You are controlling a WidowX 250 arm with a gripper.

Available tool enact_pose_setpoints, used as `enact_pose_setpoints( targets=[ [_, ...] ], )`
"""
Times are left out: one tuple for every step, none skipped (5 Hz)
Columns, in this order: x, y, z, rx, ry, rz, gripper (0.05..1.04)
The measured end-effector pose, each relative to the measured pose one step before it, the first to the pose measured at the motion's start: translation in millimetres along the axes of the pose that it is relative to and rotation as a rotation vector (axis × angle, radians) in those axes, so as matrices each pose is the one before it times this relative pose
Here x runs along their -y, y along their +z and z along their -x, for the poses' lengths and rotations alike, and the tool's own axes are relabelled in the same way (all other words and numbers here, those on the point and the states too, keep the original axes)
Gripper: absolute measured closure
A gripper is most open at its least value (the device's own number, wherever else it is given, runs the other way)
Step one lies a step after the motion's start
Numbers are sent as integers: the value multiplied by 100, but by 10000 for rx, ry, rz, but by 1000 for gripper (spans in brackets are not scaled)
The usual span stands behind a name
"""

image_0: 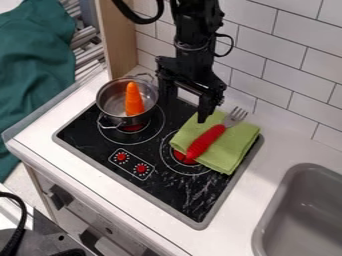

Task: Take the carrot out of the pot and put between the stoves.

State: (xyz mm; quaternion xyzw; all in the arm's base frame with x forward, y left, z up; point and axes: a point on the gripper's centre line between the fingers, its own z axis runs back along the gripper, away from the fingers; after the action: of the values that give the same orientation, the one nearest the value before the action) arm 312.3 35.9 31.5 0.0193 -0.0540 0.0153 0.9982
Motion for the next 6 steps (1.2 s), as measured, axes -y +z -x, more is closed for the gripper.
enact_pose_setpoints(
  targets=[
    [176, -1007, 597, -364, -52, 92, 82],
    [-1831, -515, -209, 244, 274, 398, 82],
    [-3166, 798, -1172, 507, 712, 109, 81],
    [-3369, 1510, -1858, 464, 554, -371, 82],
    [-3013, 1302, -1482, 490, 532, -330, 82],
    [-1314, -747, -219, -310, 122, -148, 82]
  ],
)
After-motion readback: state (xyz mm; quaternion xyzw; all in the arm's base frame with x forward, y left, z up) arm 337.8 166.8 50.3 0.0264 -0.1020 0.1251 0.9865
